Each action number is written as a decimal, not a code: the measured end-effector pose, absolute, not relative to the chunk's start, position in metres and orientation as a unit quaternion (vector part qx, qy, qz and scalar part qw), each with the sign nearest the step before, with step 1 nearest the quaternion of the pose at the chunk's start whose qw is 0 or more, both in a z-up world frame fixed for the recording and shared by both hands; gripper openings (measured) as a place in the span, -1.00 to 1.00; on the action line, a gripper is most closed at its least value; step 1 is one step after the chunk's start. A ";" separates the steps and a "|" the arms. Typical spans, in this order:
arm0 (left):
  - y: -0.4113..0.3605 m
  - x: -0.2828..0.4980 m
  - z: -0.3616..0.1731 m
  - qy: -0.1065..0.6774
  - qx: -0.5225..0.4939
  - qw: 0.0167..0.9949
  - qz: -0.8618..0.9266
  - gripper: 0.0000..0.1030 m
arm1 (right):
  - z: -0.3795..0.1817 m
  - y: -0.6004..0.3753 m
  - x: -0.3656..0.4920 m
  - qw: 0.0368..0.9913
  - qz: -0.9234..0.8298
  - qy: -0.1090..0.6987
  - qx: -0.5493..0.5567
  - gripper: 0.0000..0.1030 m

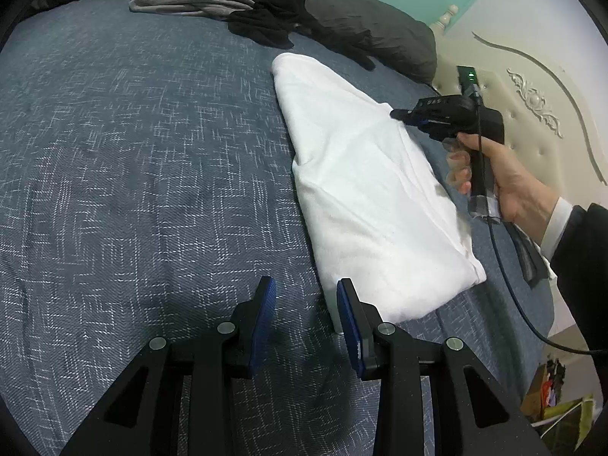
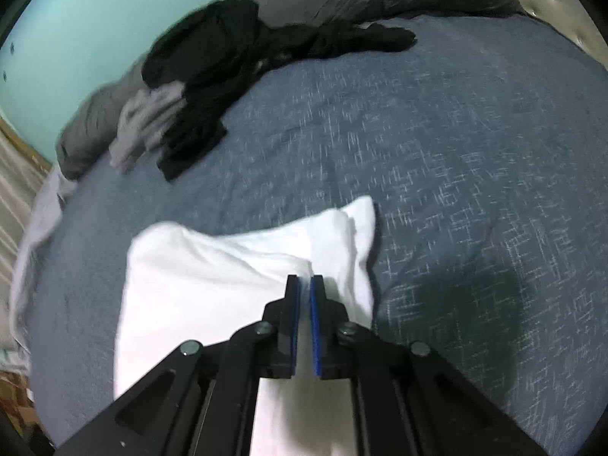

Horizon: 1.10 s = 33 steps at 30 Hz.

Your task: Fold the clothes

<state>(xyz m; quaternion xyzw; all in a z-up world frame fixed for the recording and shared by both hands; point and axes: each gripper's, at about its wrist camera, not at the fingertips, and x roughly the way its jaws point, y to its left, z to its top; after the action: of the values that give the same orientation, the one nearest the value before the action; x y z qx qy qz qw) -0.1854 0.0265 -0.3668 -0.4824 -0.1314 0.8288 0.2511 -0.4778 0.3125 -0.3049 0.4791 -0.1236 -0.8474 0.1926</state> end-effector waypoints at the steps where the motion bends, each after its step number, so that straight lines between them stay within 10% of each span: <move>1: 0.026 -0.186 -0.366 -0.132 -0.482 0.251 0.829 -0.28 | -0.302 0.317 -0.476 0.199 -0.846 -0.135 0.476 -0.84; 12: 0.025 -0.185 -0.362 -0.137 -0.478 0.253 0.830 -0.28 | -0.311 0.331 -0.418 0.259 -0.815 -0.122 0.505 -0.64; 16: 0.027 -0.184 -0.362 -0.133 -0.479 0.255 0.830 -0.28 | -0.320 0.336 -0.408 0.265 -0.813 -0.131 0.501 -0.94; 33: 0.027 -0.188 -0.363 -0.134 -0.480 0.254 0.829 -0.28 | -0.308 0.366 -0.393 0.260 -0.808 -0.179 0.498 -0.85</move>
<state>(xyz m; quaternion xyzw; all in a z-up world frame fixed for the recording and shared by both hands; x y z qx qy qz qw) -0.1878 0.0268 -0.3628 -0.4797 -0.1343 0.8290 0.2541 -0.3926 0.3661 -0.3085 0.4982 -0.1787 -0.8077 0.2598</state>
